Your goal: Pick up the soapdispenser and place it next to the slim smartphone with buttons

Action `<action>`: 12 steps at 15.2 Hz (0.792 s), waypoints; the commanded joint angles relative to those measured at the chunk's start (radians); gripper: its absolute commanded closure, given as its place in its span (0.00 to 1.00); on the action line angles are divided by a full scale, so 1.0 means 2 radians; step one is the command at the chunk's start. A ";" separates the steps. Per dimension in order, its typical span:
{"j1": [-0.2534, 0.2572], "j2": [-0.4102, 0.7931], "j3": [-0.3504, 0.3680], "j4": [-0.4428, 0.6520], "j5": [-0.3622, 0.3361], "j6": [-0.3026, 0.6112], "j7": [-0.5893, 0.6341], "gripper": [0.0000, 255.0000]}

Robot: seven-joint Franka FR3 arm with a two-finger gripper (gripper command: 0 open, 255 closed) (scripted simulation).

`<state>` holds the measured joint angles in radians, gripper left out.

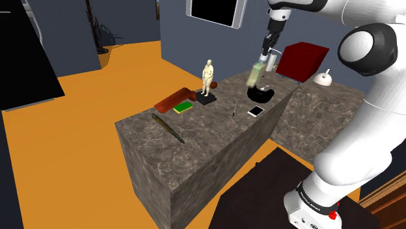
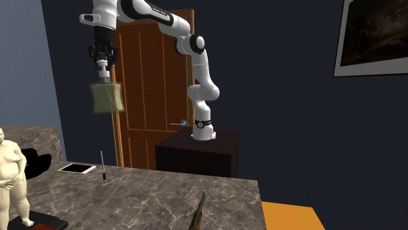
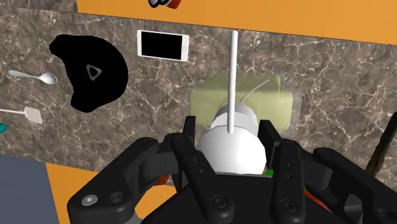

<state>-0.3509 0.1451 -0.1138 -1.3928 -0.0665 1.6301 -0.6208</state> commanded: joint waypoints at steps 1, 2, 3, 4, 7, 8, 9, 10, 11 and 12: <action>-0.013 0.026 -0.009 0.035 0.007 -0.007 -0.022 1.00; -0.013 0.023 -0.008 0.025 0.006 0.000 -0.022 1.00; -0.013 0.021 -0.008 0.014 0.006 0.008 -0.021 1.00; -0.013 0.018 -0.008 0.004 0.005 0.016 -0.020 1.00; -0.012 0.013 -0.008 -0.024 0.004 0.038 -0.018 1.00; -0.012 0.011 -0.008 -0.033 0.004 0.046 -0.018 1.00; -0.012 0.009 -0.008 -0.042 0.004 0.053 -0.017 1.00; -0.012 0.008 -0.008 -0.050 0.004 0.060 -0.017 1.00; -0.012 0.007 -0.008 -0.059 0.003 0.067 -0.016 1.00; -0.012 0.006 -0.008 -0.067 0.003 0.074 -0.016 1.00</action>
<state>-0.3740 0.1571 -0.1290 -1.5107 -0.0605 1.7622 -0.6522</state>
